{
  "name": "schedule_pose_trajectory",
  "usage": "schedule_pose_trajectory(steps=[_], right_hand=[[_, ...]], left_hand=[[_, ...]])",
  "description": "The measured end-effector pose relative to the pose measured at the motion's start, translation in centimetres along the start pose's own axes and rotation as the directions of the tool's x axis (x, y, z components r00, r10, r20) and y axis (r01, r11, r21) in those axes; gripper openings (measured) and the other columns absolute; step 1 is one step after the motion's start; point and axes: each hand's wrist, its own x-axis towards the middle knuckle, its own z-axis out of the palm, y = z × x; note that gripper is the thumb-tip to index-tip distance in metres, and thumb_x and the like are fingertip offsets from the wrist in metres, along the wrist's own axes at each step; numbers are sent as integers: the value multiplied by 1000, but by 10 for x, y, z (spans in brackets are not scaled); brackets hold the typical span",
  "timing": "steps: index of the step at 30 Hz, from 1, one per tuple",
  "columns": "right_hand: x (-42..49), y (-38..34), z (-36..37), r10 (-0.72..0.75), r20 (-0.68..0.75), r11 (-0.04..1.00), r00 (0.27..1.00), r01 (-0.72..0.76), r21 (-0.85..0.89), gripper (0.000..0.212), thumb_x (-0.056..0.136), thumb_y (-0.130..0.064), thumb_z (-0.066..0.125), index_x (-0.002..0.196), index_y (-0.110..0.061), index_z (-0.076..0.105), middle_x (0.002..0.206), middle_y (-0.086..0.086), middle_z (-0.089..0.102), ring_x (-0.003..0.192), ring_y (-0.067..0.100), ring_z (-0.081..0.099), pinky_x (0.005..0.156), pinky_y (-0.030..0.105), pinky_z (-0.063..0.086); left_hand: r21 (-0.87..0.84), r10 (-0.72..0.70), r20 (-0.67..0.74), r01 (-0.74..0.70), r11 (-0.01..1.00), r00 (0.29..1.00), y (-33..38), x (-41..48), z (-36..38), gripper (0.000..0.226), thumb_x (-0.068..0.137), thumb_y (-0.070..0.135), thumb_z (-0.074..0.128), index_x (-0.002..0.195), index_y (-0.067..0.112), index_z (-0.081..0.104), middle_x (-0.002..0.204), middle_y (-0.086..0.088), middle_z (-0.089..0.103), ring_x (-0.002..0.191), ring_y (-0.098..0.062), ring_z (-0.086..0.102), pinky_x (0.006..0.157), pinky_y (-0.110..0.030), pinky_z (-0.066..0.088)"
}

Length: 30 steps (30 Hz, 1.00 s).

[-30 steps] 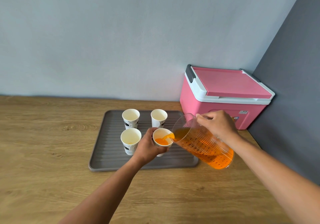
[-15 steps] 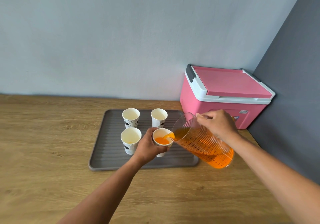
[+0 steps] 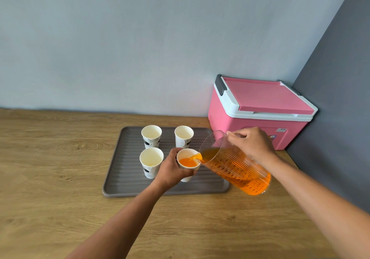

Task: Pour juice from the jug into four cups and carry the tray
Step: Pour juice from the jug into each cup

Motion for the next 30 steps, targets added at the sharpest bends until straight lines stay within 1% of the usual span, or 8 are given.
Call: schedule_pose_trajectory(steps=[4, 9, 12, 18, 23, 27, 30], right_hand=[[1, 0, 0, -4, 0, 1000, 1000, 4, -4, 53, 82, -60, 58, 76, -10, 75, 77, 1, 77, 72, 19, 71, 67, 39, 60], [1, 1, 1, 2, 1, 1000, 1000, -2, -4, 54, 81, -61, 57, 68, -11, 71, 75, -1, 76, 70, 19, 70, 66, 37, 59], [1, 0, 1, 3, 6, 1000, 1000, -3, -6, 54, 80, -62, 56, 73, -12, 74, 74, -1, 76, 71, 19, 71, 67, 37, 59], [-1, -1, 1, -10, 13, 1000, 1000, 10, 0, 50, 85, -57, 60, 76, -10, 75, 77, 3, 76, 74, 21, 71, 69, 33, 57], [-1, -1, 1, -15, 3, 1000, 1000, 15, -7, 51, 85, -57, 59, 77, -9, 75, 78, 5, 76, 75, 21, 71, 72, 32, 57], [-1, 1, 2, -19, 0, 1000, 1000, 19, -9, 51, 84, -57, 60, 74, -9, 74, 75, 3, 76, 74, 20, 71, 70, 30, 56], [0, 2, 2, -18, -11, 1000, 1000, 17, -13, 54, 82, -60, 58, 81, -9, 75, 74, 2, 75, 74, 20, 71, 70, 31, 56]], left_hand=[[2, -1, -4, 1, 1000, 1000, 0, 0, 1, 73, 64, 31, 87, 123, 31, 43, 105, 16, 58, 98, -5, 58, 82, -21, 44], [-2, -4, -4, 4, 1000, 1000, 0, -1, 1, 75, 65, 29, 87, 125, 29, 43, 106, 15, 58, 98, -6, 57, 81, -20, 43], [-1, -6, -4, 6, 1000, 1000, -1, -1, 1, 76, 65, 29, 87, 127, 28, 43, 107, 14, 58, 99, -7, 57, 81, -20, 43], [-3, -12, -3, 12, 1000, 1000, -4, -1, 3, 75, 65, 29, 87, 124, 30, 42, 108, 13, 58, 101, -9, 58, 83, -22, 44], [-9, -14, 3, 14, 1000, 1000, -6, -1, 4, 75, 64, 29, 87, 124, 29, 43, 109, 13, 59, 103, -10, 59, 85, -24, 47], [-7, -13, 8, 13, 1000, 1000, -6, -1, 4, 75, 64, 30, 87, 124, 31, 42, 111, 12, 58, 103, -9, 58, 85, -24, 46], [-8, -12, 5, 13, 1000, 1000, -6, -1, 4, 75, 64, 30, 87, 123, 31, 42, 112, 11, 59, 103, -10, 58, 86, -26, 48]])
